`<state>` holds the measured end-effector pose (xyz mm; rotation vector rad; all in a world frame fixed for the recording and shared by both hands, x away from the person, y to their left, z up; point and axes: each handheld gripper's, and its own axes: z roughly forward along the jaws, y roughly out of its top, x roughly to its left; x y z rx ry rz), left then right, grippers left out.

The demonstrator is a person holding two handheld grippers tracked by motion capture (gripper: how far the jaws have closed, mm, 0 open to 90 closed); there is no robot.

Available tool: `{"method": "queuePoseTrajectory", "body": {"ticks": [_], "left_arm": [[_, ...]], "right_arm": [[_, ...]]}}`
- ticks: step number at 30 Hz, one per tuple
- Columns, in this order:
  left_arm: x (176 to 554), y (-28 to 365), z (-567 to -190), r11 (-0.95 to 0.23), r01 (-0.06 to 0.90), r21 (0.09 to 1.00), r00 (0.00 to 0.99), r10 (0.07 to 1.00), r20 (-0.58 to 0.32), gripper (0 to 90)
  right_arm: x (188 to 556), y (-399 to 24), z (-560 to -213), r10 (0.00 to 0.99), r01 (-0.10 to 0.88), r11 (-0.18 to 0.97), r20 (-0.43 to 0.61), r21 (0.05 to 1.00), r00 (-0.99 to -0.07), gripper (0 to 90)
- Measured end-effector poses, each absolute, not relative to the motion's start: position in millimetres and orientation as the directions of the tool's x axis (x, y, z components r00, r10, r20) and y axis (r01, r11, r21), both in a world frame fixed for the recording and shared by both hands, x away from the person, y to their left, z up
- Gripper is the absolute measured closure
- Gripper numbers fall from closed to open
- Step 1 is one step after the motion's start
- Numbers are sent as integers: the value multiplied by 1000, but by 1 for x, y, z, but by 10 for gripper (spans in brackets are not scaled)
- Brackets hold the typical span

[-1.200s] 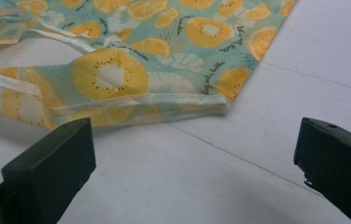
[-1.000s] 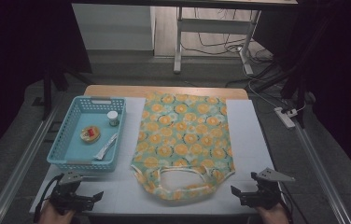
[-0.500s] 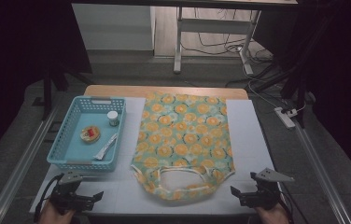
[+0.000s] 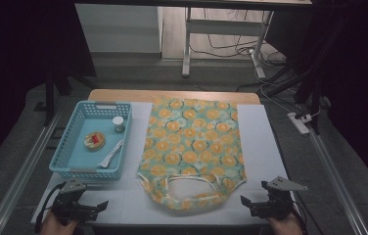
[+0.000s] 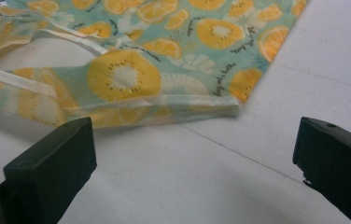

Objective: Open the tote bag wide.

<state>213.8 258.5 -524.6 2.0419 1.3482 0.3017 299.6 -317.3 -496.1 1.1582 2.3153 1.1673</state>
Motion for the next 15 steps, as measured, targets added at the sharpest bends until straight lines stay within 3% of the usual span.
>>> {"method": "queuePoseTrajectory", "body": {"ticks": [15], "left_arm": [[214, 260, -525, -234, 732, 640, 434, 884, -174, 0]], "right_arm": [[299, -302, -489, 742, 483, 386, 47, 786, -669, 0]]}}
